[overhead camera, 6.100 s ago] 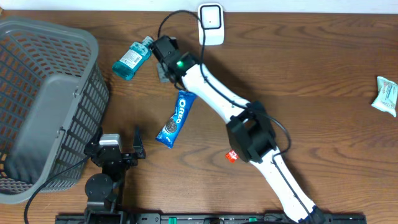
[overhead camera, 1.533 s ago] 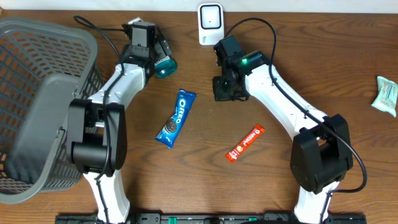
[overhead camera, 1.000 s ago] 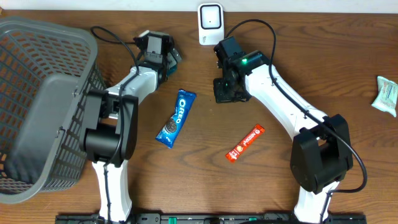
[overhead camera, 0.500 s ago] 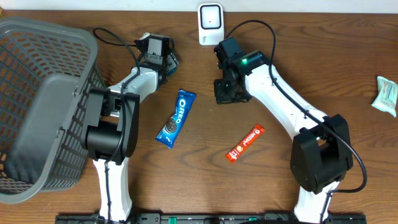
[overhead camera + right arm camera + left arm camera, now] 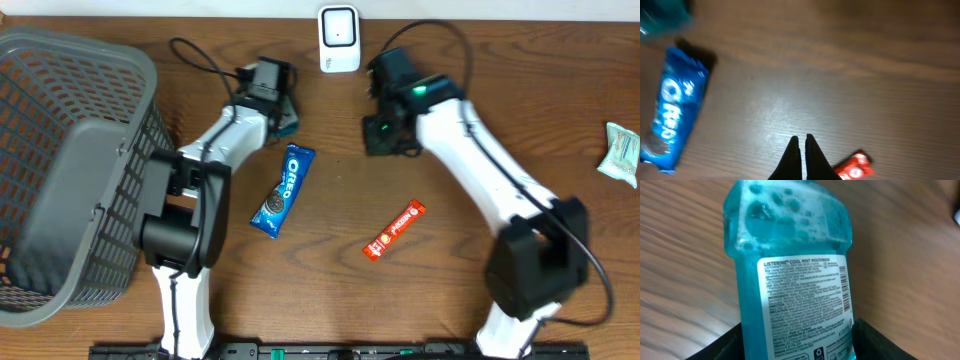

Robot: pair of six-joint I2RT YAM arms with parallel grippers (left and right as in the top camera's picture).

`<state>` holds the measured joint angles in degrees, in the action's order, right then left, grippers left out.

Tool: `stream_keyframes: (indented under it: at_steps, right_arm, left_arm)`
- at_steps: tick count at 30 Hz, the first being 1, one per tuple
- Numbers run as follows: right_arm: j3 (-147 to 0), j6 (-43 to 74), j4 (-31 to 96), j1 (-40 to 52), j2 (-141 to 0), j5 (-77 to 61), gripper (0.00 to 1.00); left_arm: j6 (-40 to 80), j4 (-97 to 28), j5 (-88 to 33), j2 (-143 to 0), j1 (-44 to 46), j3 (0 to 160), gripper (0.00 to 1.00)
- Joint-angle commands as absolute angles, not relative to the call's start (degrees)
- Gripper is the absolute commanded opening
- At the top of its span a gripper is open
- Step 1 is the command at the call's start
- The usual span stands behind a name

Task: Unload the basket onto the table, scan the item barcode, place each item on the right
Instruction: 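Carry the bottle right and set it down at table center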

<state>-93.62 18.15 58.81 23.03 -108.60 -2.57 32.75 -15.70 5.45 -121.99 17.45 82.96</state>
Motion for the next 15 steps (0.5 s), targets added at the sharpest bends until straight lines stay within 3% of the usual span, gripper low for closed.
stream_keyframes:
  at_steps: [1, 13, 14, 15]
  right_arm:
    - [-95.53, 17.06, 58.5, 18.87, -100.07, -1.39, 0.01]
    - [-95.53, 17.1, 59.53, 13.87, -91.44, -1.61, 0.01]
    - [-95.5, 17.1, 59.72, 13.87, -91.46, -1.61, 0.01]
    - [-95.5, 17.1, 59.9, 13.87, -91.5, -1.61, 0.01]
  left_arm:
    - [31.11, -18.94, 2.92, -123.02, 24.18, 81.3, 0.6]
    - [32.21, -19.2, 6.7, -123.33, 41.98, 81.28, 0.61]
    - [32.18, -19.22, 6.7, -123.33, 42.83, 81.28, 0.62]
    - [32.16, -19.25, 6.7, -123.33, 43.42, 81.28, 0.74]
